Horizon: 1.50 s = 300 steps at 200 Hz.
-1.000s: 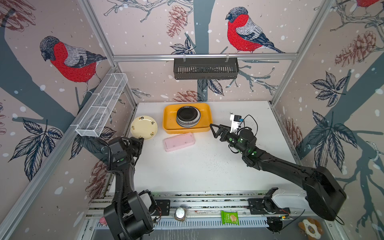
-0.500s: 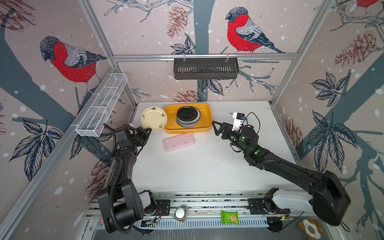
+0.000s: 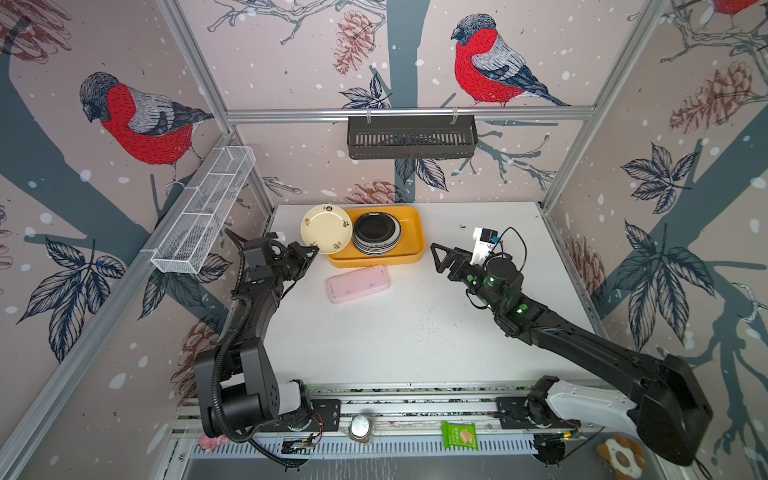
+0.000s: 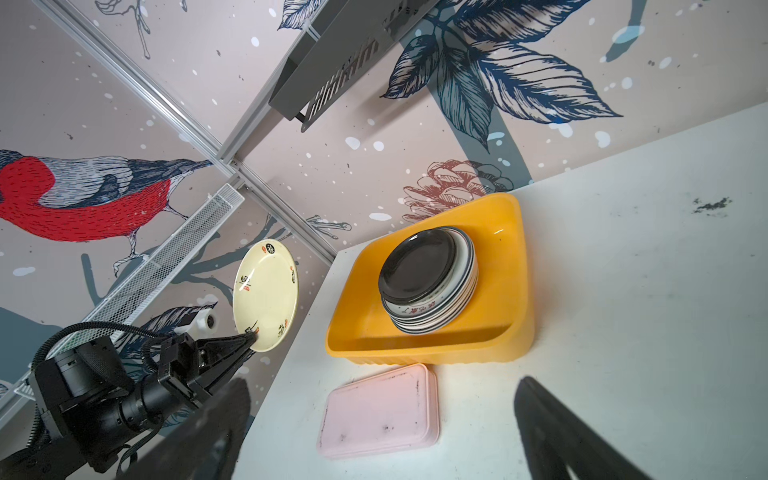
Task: Place the plates into the plastic bin on the countertop
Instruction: 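Carry the cream plate with the left gripper over the yellow bin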
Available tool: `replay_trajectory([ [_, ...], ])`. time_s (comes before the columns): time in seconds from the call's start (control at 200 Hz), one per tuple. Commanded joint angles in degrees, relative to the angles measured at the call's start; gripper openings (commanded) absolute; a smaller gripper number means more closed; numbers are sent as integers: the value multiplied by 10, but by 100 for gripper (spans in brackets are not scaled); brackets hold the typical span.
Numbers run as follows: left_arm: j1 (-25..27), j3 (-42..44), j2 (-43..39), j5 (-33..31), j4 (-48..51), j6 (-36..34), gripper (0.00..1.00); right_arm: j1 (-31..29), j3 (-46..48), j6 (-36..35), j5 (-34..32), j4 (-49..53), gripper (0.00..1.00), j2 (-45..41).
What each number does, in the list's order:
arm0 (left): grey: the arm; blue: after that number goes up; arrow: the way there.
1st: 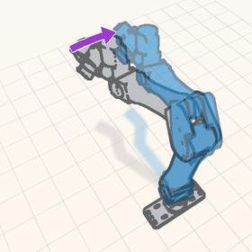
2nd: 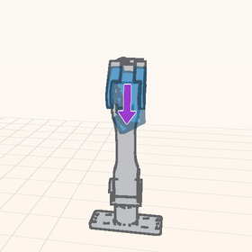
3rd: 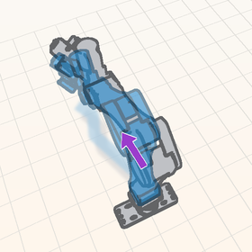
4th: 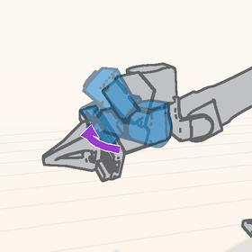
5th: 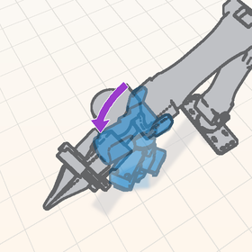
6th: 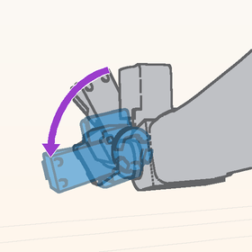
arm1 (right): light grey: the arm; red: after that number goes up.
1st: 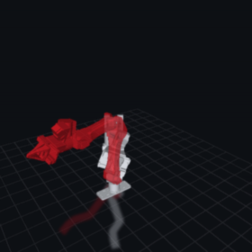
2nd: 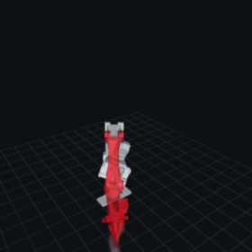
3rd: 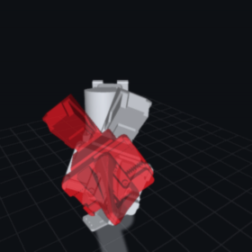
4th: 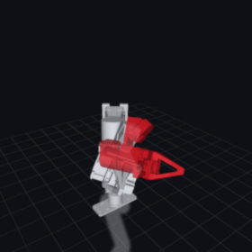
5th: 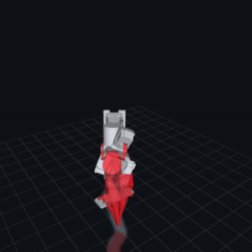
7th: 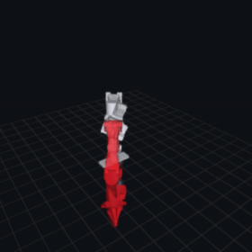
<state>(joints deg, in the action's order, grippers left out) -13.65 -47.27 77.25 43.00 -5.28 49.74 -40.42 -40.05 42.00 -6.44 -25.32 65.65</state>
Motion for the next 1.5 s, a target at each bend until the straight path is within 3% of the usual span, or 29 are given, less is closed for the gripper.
replay_trajectory([
  [0.0, 13, -17, 13, 23, -19, -21, 0, -3, 3, -3, -14, 4, 99, -6],
  [0.705, 111, -130, 146, 16, 19, -26, 0, -13, 37, 5, -43, -15, 100, -29],
  [1.081, 125, -173, 203, 35, 38, -11, 0, -36, 66, 12, -69, -31, 100, -55],
  [1.496, 132, -209, 269, 21, 32, 60, 0, -38, 100, 4, -85, -42, 100, -88],
])
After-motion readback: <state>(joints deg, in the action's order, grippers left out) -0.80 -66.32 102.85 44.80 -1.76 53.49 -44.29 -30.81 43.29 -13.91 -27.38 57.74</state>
